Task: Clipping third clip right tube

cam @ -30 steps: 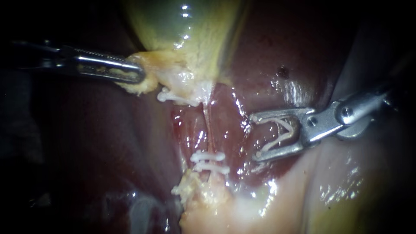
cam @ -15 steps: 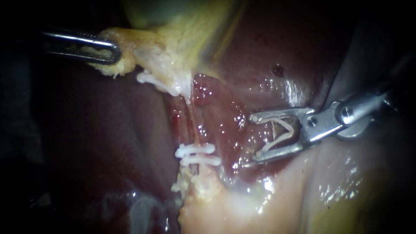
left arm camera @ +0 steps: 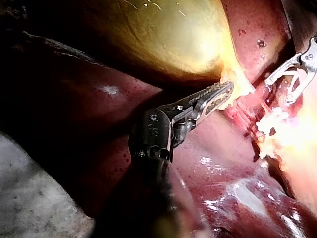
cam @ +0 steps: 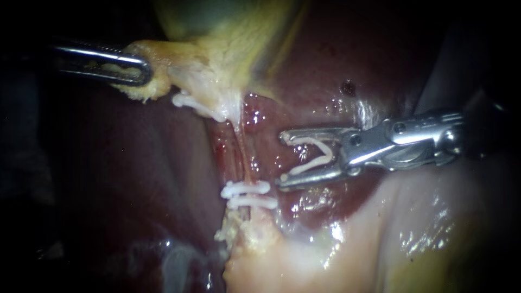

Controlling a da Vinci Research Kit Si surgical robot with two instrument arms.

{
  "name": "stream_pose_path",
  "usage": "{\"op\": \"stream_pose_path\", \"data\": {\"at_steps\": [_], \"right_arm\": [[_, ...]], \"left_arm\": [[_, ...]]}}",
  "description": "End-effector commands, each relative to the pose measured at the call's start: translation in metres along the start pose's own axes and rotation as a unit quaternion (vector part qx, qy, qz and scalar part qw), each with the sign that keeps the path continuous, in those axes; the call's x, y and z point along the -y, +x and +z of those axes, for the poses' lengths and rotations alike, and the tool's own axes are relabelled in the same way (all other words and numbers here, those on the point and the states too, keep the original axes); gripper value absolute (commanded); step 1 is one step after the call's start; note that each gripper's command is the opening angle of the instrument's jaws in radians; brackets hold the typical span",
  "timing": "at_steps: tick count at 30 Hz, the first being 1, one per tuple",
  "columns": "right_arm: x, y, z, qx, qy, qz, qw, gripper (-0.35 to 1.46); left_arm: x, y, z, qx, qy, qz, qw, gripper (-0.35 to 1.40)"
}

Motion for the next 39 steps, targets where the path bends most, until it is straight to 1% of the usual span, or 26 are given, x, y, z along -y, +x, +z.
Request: {"op": "stream_pose_path", "data": {"at_steps": [1, 5, 9, 14, 25, 28, 30, 33, 39], "right_arm": [[-0.0002, -0.0001, 0.0004, 0.001, -0.001, 0.006, 1.0, 0.5], [-0.0011, -0.0008, 0.0014, 0.001, -0.006, 0.016, 0.9998, 0.5], [-0.0019, -0.0014, 0.0024, 0.0, -0.011, 0.036, 0.9993, 0.5], [-0.0029, -0.0018, 0.0036, -0.001, -0.016, 0.054, 0.9984, 0.5], [-0.0035, -0.0015, 0.0065, -0.003, -0.014, 0.075, 0.9971, 0.5], [-0.0038, -0.0016, 0.0073, -0.011, -0.009, 0.081, 0.9966, 0.5], [-0.004, -0.0016, 0.0079, -0.02, -0.004, 0.087, 0.996, 0.5], [-0.0042, -0.0015, 0.0086, -0.023, -0.002, 0.089, 0.9958, 0.5], [-0.0044, -0.0014, 0.0094, -0.04, 0.009, 0.096, 0.9946, 0.5]], "left_arm": [[0.0, 0.0, 0.0, 0.0, 0.0, 0.0, 1.0, -0.35], [-0.0001, -0.0001, 0.0001, 0.0, 0.001, 0.0, 1.0, -0.35], [-0.0001, -0.0002, 0.0003, -0.001, 0.003, 0.001, 1.0, -0.35], [-0.0001, -0.0003, 0.0004, -0.001, 0.003, 0.001, 1.0, -0.35], [-0.0001, -0.0003, 0.0005, -0.001, 0.004, 0.001, 1.0, -0.35], [-0.0001, -0.0004, 0.0006, -0.001, 0.004, 0.001, 1.0, -0.35], [-0.0001, -0.0004, 0.0006, -0.001, 0.004, 0.001, 1.0, -0.35], [-0.0001, -0.0004, 0.0007, -0.001, 0.004, 0.001, 1.0, -0.35], [-0.0001, -0.0004, 0.0008, -0.001, 0.003, 0.001, 1.0, -0.35]]}}
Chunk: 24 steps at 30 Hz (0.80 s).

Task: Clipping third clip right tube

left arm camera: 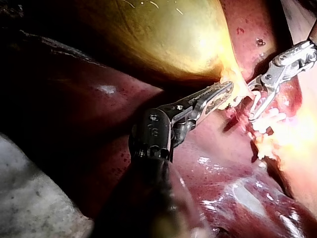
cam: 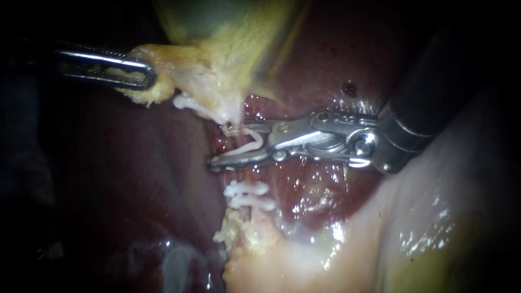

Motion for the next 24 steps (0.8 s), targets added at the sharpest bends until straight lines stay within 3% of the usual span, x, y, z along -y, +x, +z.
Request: {"op": "stream_pose_path", "data": {"at_steps": [1, 9, 16, 20, 24], "right_arm": [[0.0, 0.0, 0.0, -0.004, 0.001, 0.002, 1.0, 0.5], [0.0013, 0.0011, -0.0002, -0.042, 0.045, 0.003, 0.9981, 0.5], [0.004, 0.0046, -0.001, -0.071, 0.075, 0.005, 0.9947, 0.49], [0.0049, 0.0058, -0.0014, -0.077, 0.081, 0.008, 0.9937, 0.48], [0.0048, 0.0057, -0.0015, -0.077, 0.082, 0.008, 0.9937, 0.46]], "left_arm": [[0.0, 0.0, 0.0, 0.0, -0.001, 0.0, 1.0, -0.35], [0.0, 0.0, 0.0, 0.0, -0.001, 0.0, 1.0, -0.35], [0.0001, 0.0, 0.0, 0.0, -0.001, 0.0, 1.0, -0.35], [0.0001, -0.0001, 0.0, 0.0, -0.001, 0.0, 1.0, -0.35], [0.0001, -0.0001, 0.0, 0.0, -0.001, 0.0, 1.0, -0.35]]}}
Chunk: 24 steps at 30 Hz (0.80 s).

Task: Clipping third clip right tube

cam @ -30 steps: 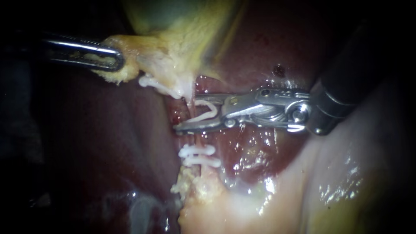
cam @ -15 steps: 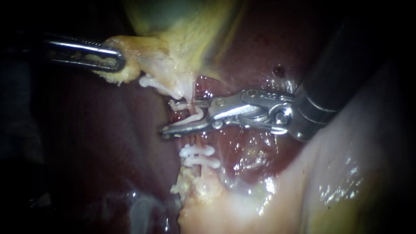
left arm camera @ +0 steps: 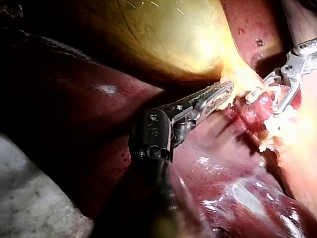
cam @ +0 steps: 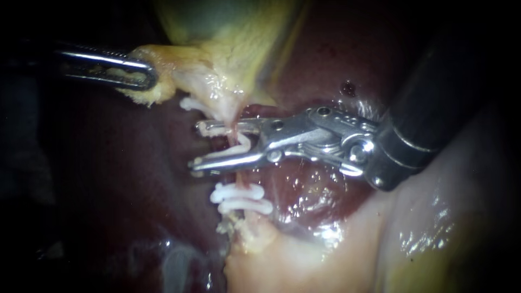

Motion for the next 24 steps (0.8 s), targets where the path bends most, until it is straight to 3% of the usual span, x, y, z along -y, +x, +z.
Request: {"op": "stream_pose_path", "data": {"at_steps": [1, 15, 20, 24], "right_arm": [[-0.0002, -0.0002, -0.0002, 0.0, 0.0, 0.0, 1.0, 0.45], [-0.0008, -0.0007, -0.0017, -0.001, -0.012, 0.002, 0.9999, 0.05], [-0.0008, -0.0009, -0.0022, -0.003, -0.014, 0.016, 0.9998, -0.35], [-0.0009, -0.0013, -0.0025, 0.008, -0.022, 0.042, 0.9988, -0.35]], "left_arm": [[0.0, 0.0, 0.0, 0.0, 0.0, 0.0, 1.0, -0.35], [0.0, 0.0, 0.0, 0.0, 0.0, 0.0, 1.0, -0.35], [0.0, 0.0, 0.0, 0.0, 0.0, 0.0, 1.0, -0.35], [0.0, 0.0, 0.0, 0.0, 0.0, 0.0, 1.0, -0.35]]}}
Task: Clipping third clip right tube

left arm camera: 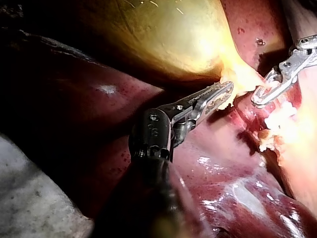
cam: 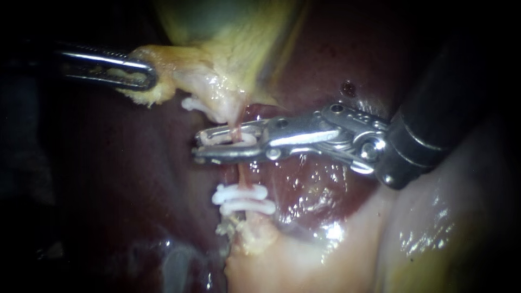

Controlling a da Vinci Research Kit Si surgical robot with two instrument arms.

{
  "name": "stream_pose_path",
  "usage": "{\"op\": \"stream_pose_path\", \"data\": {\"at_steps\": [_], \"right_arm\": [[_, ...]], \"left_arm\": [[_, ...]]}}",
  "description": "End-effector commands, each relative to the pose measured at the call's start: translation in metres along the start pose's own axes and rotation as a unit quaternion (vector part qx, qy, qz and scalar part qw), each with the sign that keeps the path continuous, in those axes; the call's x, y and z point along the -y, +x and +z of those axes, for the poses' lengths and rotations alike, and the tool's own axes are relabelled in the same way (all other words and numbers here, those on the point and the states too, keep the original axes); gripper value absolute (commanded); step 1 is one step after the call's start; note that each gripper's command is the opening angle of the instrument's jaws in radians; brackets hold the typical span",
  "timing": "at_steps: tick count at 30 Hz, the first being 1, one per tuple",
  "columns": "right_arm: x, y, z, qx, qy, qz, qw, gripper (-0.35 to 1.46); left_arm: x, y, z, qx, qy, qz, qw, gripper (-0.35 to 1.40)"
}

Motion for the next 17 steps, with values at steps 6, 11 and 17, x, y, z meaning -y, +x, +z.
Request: {"op": "stream_pose_path", "data": {"at_steps": [6, 11, 17], "right_arm": [[-0.0004, -0.0012, 0.0007, 0.016, -0.007, -0.003, 0.9998, -0.35], [-0.0006, -0.0012, 0.0005, 0.016, -0.007, -0.003, 0.9998, -0.35], [-0.0007, -0.0012, 0.0005, 0.015, -0.007, -0.003, 0.9998, -0.35]], "left_arm": [[0.0, 0.0, 0.0, 0.0, 0.0, 0.0, 1.0, -0.35], [0.0, 0.0, 0.0, 0.0, 0.0, 0.0, 1.0, -0.35], [0.0001, 0.0, 0.0, 0.0, 0.0, 0.0, 1.0, -0.35]]}}
